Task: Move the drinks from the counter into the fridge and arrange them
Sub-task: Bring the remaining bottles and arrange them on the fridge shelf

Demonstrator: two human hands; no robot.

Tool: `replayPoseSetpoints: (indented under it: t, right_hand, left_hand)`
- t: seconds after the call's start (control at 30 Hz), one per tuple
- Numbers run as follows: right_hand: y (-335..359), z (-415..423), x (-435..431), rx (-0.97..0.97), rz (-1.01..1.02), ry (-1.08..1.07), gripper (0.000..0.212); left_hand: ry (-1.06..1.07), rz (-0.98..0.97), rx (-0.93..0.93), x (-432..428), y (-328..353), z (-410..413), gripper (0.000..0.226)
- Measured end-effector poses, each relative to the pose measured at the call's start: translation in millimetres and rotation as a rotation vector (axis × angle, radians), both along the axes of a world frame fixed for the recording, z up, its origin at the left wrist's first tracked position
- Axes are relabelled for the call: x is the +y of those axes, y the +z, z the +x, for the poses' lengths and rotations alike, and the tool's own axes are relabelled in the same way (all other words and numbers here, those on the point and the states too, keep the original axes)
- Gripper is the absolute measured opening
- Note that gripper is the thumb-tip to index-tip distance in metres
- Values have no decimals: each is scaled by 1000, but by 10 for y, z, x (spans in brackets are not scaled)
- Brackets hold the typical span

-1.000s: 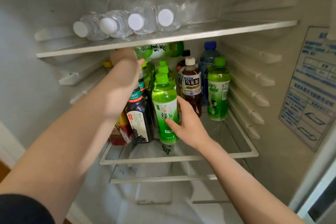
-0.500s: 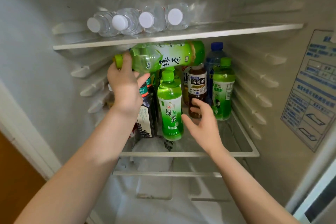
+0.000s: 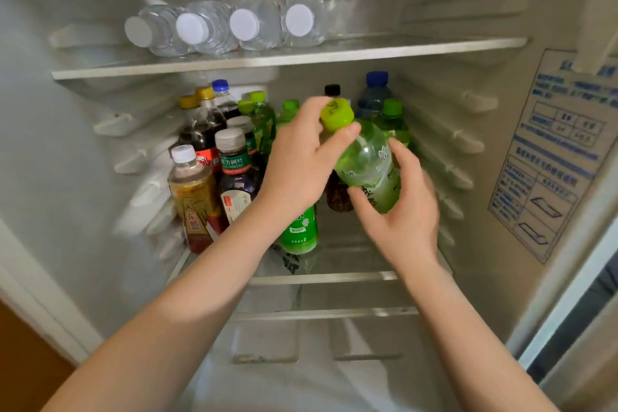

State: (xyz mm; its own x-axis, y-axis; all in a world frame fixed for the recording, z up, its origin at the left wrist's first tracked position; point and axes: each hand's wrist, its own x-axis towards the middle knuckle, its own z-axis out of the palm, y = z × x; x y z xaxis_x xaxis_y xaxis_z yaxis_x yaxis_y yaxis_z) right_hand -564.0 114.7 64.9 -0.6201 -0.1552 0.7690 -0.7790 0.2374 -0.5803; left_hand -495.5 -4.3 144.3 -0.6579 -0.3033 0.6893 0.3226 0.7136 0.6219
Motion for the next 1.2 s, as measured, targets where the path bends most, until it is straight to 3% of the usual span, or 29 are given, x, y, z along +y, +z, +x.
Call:
replayPoseSetpoints:
  t: [0.2, 0.47, 0.53, 0.63, 0.77, 0.9, 1.0, 1.1, 1.2]
  right_hand:
    - [-271, -66, 34, -64, -29, -2, 69]
    - [-263, -191, -46, -141, -26, -85, 65]
    - [-229, -245, -54, -187, -51, -111, 60]
    - [-208, -308, -66, -212, -56, -117, 59]
    - [-222, -329, -79, -225, -57, -116, 61]
    - [-238, -275, -107, -261, -70, -134, 66]
    - [-273, -35, -154, -41, -148, -258, 61]
    - [-311, 155, -272, 146, -163, -35, 48]
    - [-227, 184, -474, -148, -5, 262, 59]
  left_hand:
    - [-35, -199, -69, 99, -219, -269, 25]
    - [-84, -38, -50, -2, -392, -371, 48]
    - [-28, -91, 70, -61, -454, -268, 39]
    - [185, -268, 401, -231, -620, -103, 19]
    - [404, -136, 573, -393, -964, 35, 33]
    - [320, 122, 356, -303, -1282, 70, 57]
    - [242, 282, 149, -232, -1423, 60, 73]
    - [171, 350, -1, -208, -1511, 41, 84]
    - [164, 369, -84, -224, -1554, 36, 92]
